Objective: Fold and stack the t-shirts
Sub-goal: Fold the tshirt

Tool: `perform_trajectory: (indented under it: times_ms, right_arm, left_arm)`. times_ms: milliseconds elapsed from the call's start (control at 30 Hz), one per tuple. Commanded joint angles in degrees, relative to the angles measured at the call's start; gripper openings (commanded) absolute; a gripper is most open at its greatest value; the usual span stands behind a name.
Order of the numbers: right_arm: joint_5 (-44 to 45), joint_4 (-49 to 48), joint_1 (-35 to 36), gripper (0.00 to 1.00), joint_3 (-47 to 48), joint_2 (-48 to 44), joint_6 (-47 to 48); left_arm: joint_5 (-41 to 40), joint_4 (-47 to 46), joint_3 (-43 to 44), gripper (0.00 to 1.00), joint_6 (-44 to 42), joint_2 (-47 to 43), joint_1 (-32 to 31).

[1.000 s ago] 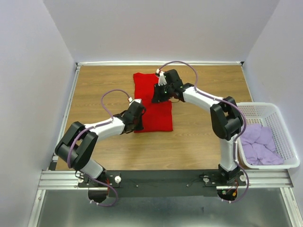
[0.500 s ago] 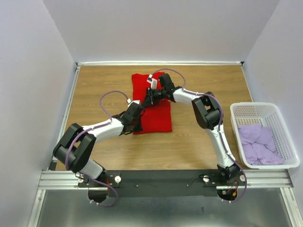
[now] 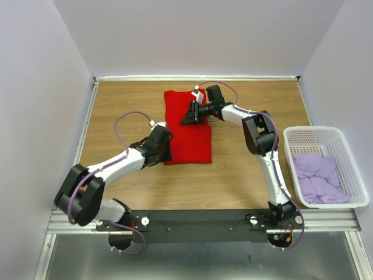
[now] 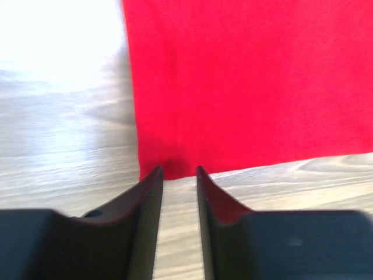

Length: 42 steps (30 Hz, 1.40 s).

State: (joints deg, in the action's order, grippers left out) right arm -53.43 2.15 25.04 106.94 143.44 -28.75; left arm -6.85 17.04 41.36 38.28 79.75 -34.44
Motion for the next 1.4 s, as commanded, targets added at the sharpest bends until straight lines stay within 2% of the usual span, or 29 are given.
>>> perform_trajectory:
  times_ms: [0,100,167,267,300,433,567,767,967,1067,1100,1200,1367]
  right_arm:
    - [0.78,-0.13,-1.91,0.37,-5.67,-10.00,0.37]
    - [-0.01,-0.13,-3.33,0.37,-11.30,-15.02,0.54]
    - [-0.79,-0.13,-3.76,0.37,-14.11,-16.69,0.89]
    - [-1.50,-0.31,-4.47,0.36,-18.51,-18.02,1.51]
    - [-1.94,-0.31,-4.91,0.36,-20.17,-18.02,1.77]
    - [-3.08,-0.57,-6.13,0.34,-22.29,-16.27,2.38]
    - [-3.52,-1.10,-8.60,0.27,-23.17,-12.58,2.56]
    - [-3.96,-1.27,-11.76,0.24,-23.18,-7.74,3.61]
    - [-4.05,-1.10,-12.21,0.24,-21.59,-9.39,3.09]
    - [-4.05,-1.27,-11.94,0.24,-22.56,-14.57,1.69]
    - [-3.88,-1.10,-11.51,0.25,-23.00,-15.89,1.16]
    - [-4.14,-1.10,-9.93,0.25,-25.63,-20.90,-0.51]
    - [-5.36,-1.19,-3.60,0.26,-32.66,-26.80,-1.48]
  left_arm:
    - [-0.36,-1.91,4.07,0.45,-2.23,-7.40,5.06]
    - [3.41,-9.02,6.71,0.49,-6.72,-7.86,7.88]
    - [9.02,-14.47,8.73,0.49,-8.39,-4.26,10.08]
    - [16.15,-21.13,10.83,0.43,-9.80,3.36,12.54]
    - [18.95,-22.47,11.54,0.36,-9.81,5.40,13.07]
    - [21.61,-26.26,15.23,0.25,-10.42,14.89,13.87]
    - [22.41,-28.45,15.15,0.14,-8.14,23.24,16.94]
    - [24.52,-29.43,13.92,0.13,-4.36,28.35,20.72]
    - [25.66,-28.20,14.09,0.13,-4.00,27.49,21.78]
    - [26.19,-26.62,13.75,0.18,-4.62,23.37,21.78]
    - [26.62,-26.36,13.40,0.24,-4.88,22.13,21.69]
    - [27.51,-23.20,11.90,0.32,-5.85,17.57,21.34]
    - [27.86,-20.56,4.28,0.35,-5.41,8.86,18.09]
